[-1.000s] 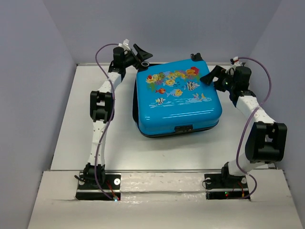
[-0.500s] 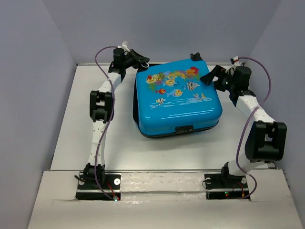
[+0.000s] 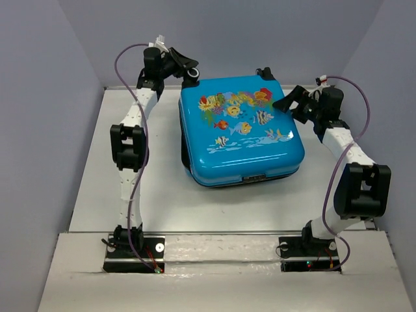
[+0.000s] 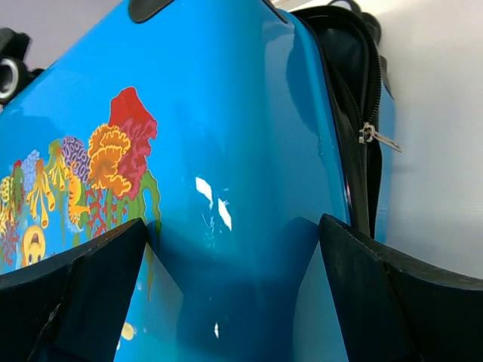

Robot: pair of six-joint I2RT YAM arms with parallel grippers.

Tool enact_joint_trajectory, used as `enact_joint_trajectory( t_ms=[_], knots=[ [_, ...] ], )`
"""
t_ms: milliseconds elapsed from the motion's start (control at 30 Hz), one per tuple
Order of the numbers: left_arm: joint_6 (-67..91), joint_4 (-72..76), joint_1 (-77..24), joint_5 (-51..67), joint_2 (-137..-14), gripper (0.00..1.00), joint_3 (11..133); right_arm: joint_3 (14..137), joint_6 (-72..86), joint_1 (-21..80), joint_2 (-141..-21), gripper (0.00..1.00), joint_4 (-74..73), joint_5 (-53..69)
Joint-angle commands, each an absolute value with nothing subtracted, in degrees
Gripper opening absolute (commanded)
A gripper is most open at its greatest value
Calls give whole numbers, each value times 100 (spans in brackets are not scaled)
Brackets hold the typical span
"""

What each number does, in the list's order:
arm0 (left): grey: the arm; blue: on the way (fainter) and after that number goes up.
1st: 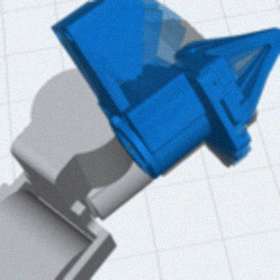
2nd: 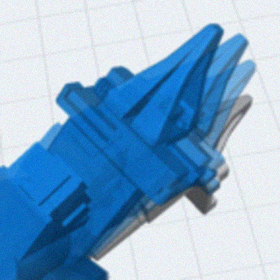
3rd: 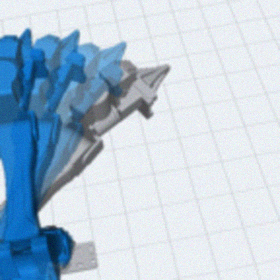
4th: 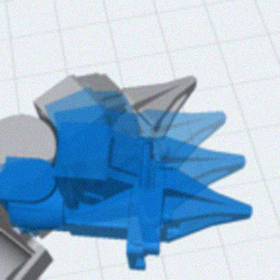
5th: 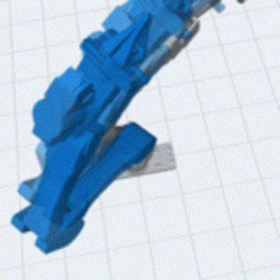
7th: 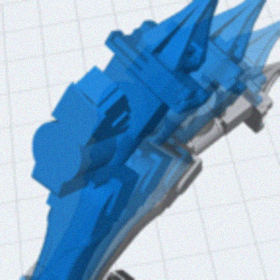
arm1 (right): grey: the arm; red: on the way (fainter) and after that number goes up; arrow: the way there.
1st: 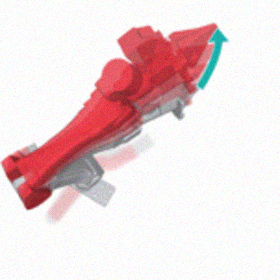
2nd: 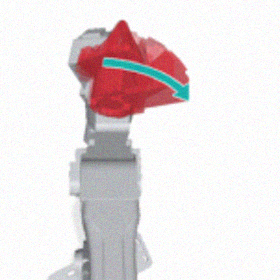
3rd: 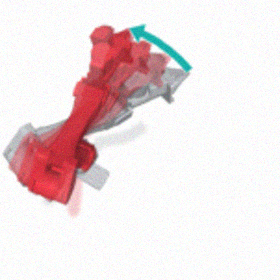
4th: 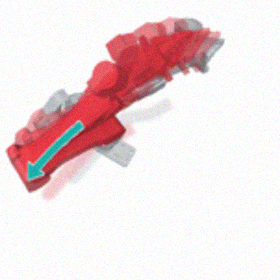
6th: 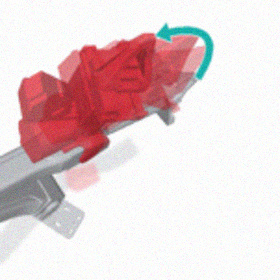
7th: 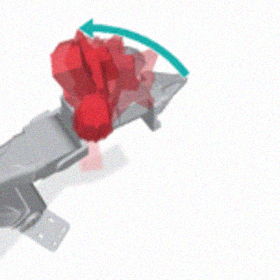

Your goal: Pack the luggage

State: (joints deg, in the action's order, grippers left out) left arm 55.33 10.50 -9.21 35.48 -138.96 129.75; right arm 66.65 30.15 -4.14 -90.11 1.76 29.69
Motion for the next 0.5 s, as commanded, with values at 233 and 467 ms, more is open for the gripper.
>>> enact_joint_trajectory(
  t_ms=[233,467],
  knots=[
    [5994,924,-1152,3604,-12497,6,13832,7145,3112,-272,-9404,100,-412,3270],
    [6645,1204,-1020,3332,-13244,6,14520,6953,2997,-272,-9395,100,-703,2865]
  ],
)
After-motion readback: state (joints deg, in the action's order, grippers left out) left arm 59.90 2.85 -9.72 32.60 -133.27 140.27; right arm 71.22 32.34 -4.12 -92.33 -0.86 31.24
